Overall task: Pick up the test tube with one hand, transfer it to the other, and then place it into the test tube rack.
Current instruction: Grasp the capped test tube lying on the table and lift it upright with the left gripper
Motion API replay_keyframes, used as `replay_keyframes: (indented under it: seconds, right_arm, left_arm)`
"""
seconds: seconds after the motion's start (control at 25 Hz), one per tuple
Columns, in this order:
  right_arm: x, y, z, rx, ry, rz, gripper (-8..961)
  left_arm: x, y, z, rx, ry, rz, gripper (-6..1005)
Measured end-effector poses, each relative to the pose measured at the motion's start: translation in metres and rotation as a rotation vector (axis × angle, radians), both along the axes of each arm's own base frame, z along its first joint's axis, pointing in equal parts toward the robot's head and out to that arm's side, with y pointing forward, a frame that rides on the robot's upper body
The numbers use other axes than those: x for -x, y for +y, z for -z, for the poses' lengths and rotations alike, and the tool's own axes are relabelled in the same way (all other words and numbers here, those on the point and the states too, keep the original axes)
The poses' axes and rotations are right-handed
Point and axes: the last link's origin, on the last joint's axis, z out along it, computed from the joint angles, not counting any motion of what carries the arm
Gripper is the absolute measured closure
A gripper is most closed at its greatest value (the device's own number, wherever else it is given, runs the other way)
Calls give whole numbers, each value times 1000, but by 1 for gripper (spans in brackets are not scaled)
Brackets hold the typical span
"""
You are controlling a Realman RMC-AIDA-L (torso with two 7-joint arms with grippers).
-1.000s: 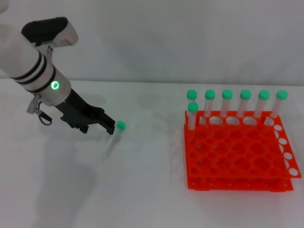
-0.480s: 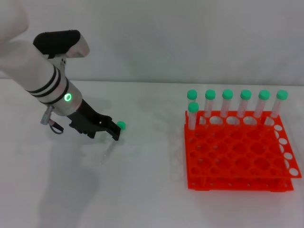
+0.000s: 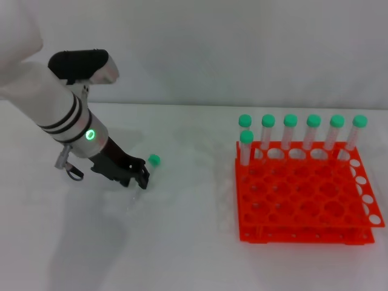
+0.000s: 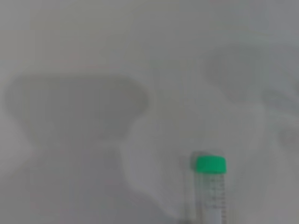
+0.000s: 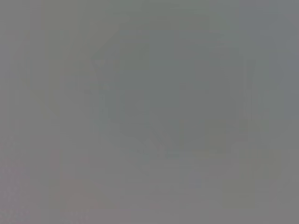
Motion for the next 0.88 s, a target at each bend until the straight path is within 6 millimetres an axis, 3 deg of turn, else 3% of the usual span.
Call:
replay_keyframes:
  seconds: [0.32,0.88]
  right_arm:
    - [0,0,-1,-1,-1,0,112]
    - [1,1,-2,-3,-4,-5,112]
  left_arm:
    - [2,-3,6,14,-5,-2,586]
    - [7,-8,7,30,3,-17,592]
